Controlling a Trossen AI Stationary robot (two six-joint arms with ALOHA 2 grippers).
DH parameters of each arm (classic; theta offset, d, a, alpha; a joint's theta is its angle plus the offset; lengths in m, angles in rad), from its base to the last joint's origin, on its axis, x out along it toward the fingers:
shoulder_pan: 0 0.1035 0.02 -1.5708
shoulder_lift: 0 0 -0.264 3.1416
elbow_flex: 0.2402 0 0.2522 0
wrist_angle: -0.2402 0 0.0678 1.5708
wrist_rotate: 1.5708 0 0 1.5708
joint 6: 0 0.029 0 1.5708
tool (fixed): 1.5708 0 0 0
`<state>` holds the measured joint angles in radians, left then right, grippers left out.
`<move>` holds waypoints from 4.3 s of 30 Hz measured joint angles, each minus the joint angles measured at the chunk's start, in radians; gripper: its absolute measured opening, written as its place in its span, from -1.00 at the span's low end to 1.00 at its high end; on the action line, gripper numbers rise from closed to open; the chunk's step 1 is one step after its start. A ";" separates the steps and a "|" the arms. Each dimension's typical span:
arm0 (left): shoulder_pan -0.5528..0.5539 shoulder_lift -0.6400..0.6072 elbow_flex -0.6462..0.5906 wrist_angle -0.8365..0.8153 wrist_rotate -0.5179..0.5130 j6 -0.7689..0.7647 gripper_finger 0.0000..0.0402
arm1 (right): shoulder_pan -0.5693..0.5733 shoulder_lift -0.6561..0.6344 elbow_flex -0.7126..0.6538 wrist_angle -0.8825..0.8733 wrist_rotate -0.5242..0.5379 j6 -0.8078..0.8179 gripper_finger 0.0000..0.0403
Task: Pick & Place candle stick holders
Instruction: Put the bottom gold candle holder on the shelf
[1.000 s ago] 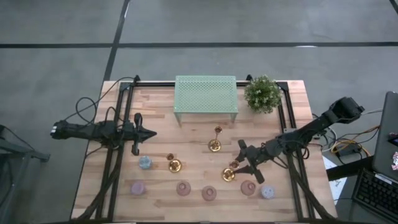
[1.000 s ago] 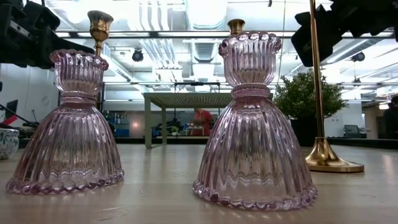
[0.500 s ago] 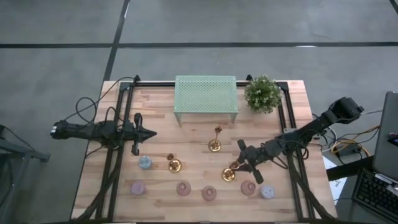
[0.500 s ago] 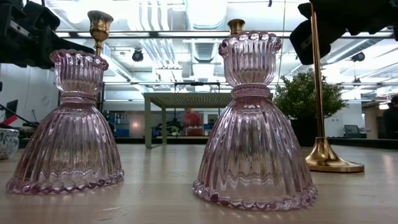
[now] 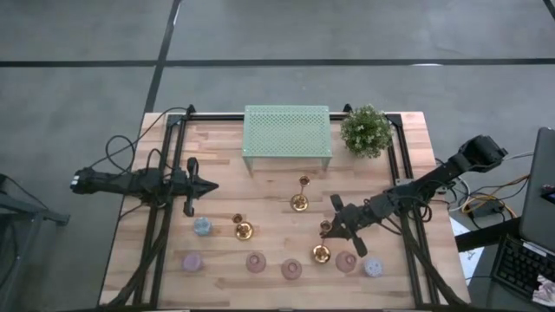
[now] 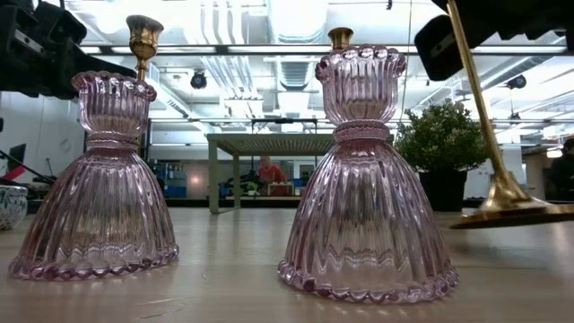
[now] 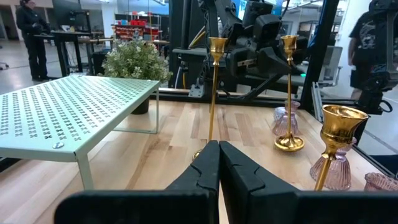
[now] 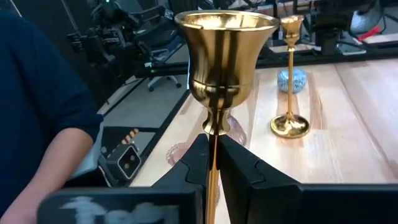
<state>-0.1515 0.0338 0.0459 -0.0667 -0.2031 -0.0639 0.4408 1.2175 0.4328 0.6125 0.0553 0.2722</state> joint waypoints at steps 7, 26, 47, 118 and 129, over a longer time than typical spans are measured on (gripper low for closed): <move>0.000 0.000 0.000 0.000 0.000 0.000 -0.95 | 0.000 -0.005 0.009 -0.011 0.022 -0.020 -0.91; 0.000 0.000 0.000 0.000 0.000 0.000 -0.95 | -0.012 -0.367 0.100 -0.355 0.400 -0.154 -0.91; 0.000 0.000 0.000 0.000 0.000 0.000 -0.95 | -0.434 -0.399 0.361 -0.655 0.521 -0.250 -0.91; 0.000 0.000 0.000 0.000 0.000 0.000 -0.95 | -1.194 0.158 0.672 -0.542 -0.160 -0.250 -0.84; 0.000 0.000 0.000 0.000 0.000 0.000 -0.95 | -1.194 0.158 0.669 -0.543 -0.158 -0.249 -0.83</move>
<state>-0.1513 0.0336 0.0463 -0.0666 -0.2031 -0.0639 -0.7536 1.3758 1.1021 0.0698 -0.1024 0.0229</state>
